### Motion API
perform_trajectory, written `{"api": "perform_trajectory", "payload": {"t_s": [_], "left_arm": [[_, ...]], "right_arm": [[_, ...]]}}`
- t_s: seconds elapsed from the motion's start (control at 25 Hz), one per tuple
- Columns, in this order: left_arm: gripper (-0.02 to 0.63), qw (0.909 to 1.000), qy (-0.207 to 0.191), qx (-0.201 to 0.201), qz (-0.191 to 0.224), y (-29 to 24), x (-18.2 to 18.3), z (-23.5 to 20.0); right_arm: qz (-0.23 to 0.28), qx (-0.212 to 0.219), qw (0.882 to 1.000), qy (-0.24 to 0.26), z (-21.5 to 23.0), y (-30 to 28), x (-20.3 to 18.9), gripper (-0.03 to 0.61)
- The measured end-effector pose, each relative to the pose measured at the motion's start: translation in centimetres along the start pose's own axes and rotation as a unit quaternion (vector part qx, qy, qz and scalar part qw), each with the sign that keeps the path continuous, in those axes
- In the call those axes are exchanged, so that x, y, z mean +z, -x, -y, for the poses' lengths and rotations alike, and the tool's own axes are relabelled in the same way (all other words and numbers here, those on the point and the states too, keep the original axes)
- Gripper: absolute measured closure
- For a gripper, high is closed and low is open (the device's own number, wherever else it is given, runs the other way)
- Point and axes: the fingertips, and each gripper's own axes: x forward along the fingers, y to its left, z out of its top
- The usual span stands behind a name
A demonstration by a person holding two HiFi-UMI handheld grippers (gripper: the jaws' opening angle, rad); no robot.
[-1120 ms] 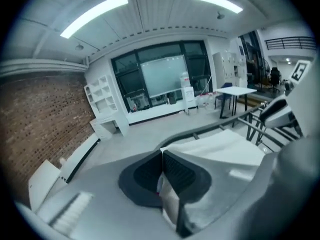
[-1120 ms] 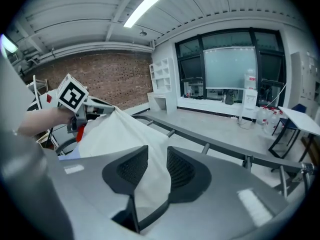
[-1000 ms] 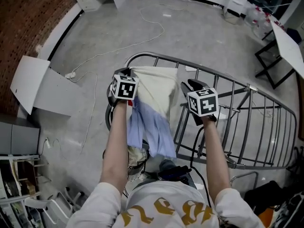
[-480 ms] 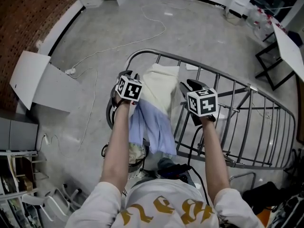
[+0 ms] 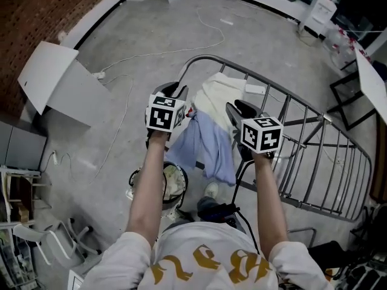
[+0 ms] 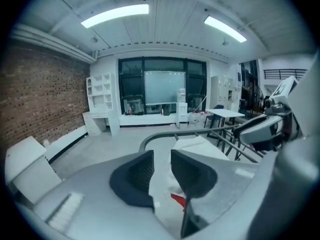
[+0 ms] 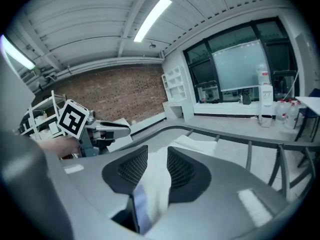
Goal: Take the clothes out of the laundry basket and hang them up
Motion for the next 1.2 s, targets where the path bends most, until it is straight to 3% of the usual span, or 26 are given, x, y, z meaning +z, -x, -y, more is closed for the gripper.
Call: {"api": "perform_trajectory", "payload": {"t_s": [0.16, 0.32, 0.36, 0.44, 0.52, 0.84, 1.04, 1.2], "left_arm": [[0.489, 0.9963, 0.053, -0.011, 0.066, 5.9, 0.6, -2.0], [0.492, 0.9864, 0.090, -0.027, 0.135, 12.1, 0.8, -3.9], [0.492, 0.9830, 0.100, -0.033, 0.151, 13.8, 0.6, -4.3], [0.530, 0.9730, 0.127, -0.047, 0.187, 17.3, 0.2, -5.1], [0.543, 0.9657, 0.145, -0.044, 0.211, 20.7, -0.6, -6.2], [0.525, 0.9652, 0.165, 0.014, 0.202, 29.5, -8.0, -11.6], [0.520, 0.9635, 0.182, 0.040, 0.192, 32.9, -12.7, -14.1], [0.517, 0.9605, 0.212, 0.059, 0.170, 34.8, -17.9, -14.9]], "right_arm": [[0.031, 0.025, 0.999, 0.000, -5.2, -0.1, 0.8, 0.432], [0.033, 0.039, 0.998, 0.021, -10.2, -0.5, 0.6, 0.410], [0.039, 0.049, 0.998, 0.017, -11.6, -0.6, 0.6, 0.429], [0.060, 0.070, 0.996, 0.002, -14.5, -0.6, 0.8, 0.542], [0.076, 0.084, 0.994, -0.007, -17.3, -0.7, 1.0, 0.552], [0.058, 0.139, 0.989, 0.009, -27.8, -2.2, -2.0, 0.552], [0.046, 0.132, 0.988, 0.063, -32.9, -2.9, -4.4, 0.551], [0.001, 0.164, 0.982, 0.095, -37.0, -4.0, -7.8, 0.464]]}}
